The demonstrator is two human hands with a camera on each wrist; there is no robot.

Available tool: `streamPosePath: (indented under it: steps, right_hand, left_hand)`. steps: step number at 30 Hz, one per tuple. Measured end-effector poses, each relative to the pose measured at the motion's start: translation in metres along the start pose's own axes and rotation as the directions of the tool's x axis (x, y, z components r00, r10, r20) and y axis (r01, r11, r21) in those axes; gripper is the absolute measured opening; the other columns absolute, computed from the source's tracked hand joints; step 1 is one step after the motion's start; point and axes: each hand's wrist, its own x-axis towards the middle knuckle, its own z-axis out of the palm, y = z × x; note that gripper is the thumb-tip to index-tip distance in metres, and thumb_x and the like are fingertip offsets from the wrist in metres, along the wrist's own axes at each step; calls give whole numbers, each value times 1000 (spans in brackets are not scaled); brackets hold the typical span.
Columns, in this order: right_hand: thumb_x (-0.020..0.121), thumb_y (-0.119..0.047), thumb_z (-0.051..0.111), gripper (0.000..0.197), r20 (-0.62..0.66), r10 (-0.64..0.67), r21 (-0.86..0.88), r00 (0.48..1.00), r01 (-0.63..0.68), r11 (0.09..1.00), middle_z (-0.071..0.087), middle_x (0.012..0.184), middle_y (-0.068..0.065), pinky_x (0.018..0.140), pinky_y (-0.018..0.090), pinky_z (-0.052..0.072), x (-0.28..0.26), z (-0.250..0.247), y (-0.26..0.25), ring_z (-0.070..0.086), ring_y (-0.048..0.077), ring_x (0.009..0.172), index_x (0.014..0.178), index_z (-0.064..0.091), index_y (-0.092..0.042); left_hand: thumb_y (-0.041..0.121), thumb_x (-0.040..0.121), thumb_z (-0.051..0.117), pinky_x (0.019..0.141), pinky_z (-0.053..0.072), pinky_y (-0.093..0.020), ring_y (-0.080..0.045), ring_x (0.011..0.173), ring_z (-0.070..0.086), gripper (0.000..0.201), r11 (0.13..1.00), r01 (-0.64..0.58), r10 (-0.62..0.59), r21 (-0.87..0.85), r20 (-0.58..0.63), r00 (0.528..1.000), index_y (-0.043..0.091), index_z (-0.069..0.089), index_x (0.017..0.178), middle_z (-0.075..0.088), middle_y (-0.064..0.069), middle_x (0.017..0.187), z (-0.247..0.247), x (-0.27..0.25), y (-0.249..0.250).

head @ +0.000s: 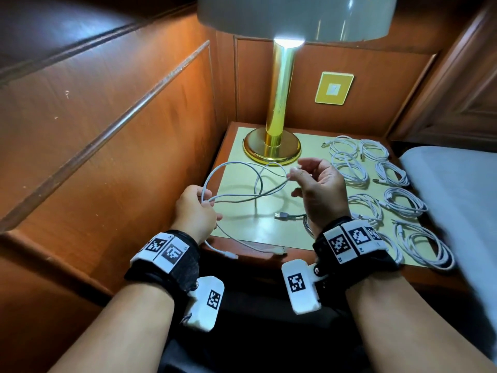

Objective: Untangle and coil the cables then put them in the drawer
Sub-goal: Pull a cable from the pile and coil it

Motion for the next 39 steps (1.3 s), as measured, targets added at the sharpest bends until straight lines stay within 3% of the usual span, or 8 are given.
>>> streamPosePath:
  steps: [6, 11, 16, 19, 22, 27, 31, 39]
  right_hand:
    - [89, 4, 39, 29, 85, -26, -84, 996, 33, 996, 48, 75, 2, 52, 35, 47, -6, -4, -2, 50, 10, 51, 101, 54, -17]
    - [79, -19, 45, 52, 60, 158, -329, 986, -130, 935, 52, 82, 6, 54, 37, 46, -9, -6, -5, 47, 17, 60, 130, 45, -23]
    - [99, -21, 46, 23, 139, 391, -394, 910, -311, 865, 47, 63, 7, 43, 25, 32, -17, -8, -8, 37, 16, 42, 82, 57, -9]
    - [105, -16, 37, 30, 149, 333, -331, 931, -270, 904, 50, 57, 3, 43, 23, 31, -19, -7, -7, 38, 10, 40, 122, 60, -7]
    - [106, -12, 29, 49, 182, 339, -296, 923, -277, 914, 69, 76, 9, 42, 24, 33, -20, -7, -10, 39, 9, 42, 155, 26, -16]
    - [96, 0, 31, 63, 187, 419, -242, 888, -372, 896, 75, 106, 4, 43, 24, 28, -17, -8, -14, 37, 6, 35, 156, 14, -13]
    - [92, 6, 23, 30, 160, 545, -95, 823, -537, 838, 73, 112, 11, 51, 26, 15, -15, -12, -15, 26, 8, 36, 107, 45, -6]
    - [103, -1, 29, 42, 92, 384, 196, 919, -395, 897, 70, 122, -3, 52, 23, 34, -7, -18, -9, 33, 6, 48, 142, 42, -8]
  left_hand:
    - [-2, 96, 33, 80, 57, -44, -25, 79, 68, 29, 999, -13, 11, -34, -77, 997, 16, 53, 110, 62, -8, 103, -2, 2, 2]
    - [5, 93, 41, 83, 55, -47, -34, 84, 59, 29, 989, -145, 133, -40, -217, 967, 26, 54, 109, 58, -1, 94, -10, 4, 4]
    - [28, 96, 38, 86, 55, -54, -36, 91, 63, 30, 968, -237, 209, -81, -254, 944, 34, 52, 121, 64, -7, 101, -7, 3, 4]
    - [45, 98, 33, 84, 53, -51, -27, 77, 57, 40, 956, -254, 213, -144, -251, 944, 24, 62, 117, 60, 6, 79, -5, 1, 7]
    - [49, 90, 33, 70, 48, -44, -25, 68, 53, 43, 959, -225, 183, -171, -232, 955, 25, 68, 87, 56, 9, 65, -5, 5, 5]
    - [18, 99, 43, 71, 47, -35, -21, 69, 54, 23, 962, -248, 221, -118, -203, 954, 21, 63, 89, 59, 8, 75, -4, 11, 1]
    - [13, 98, 41, 62, 39, -30, -16, 62, 48, 19, 949, -289, 249, -124, -269, 931, 13, 60, 97, 56, 2, 76, -4, 6, 8]
    - [13, 92, 51, 54, 38, -19, -16, 62, 48, 15, 930, -368, 347, 16, -375, 860, 9, 60, 81, 54, 2, 65, -13, 2, 14]
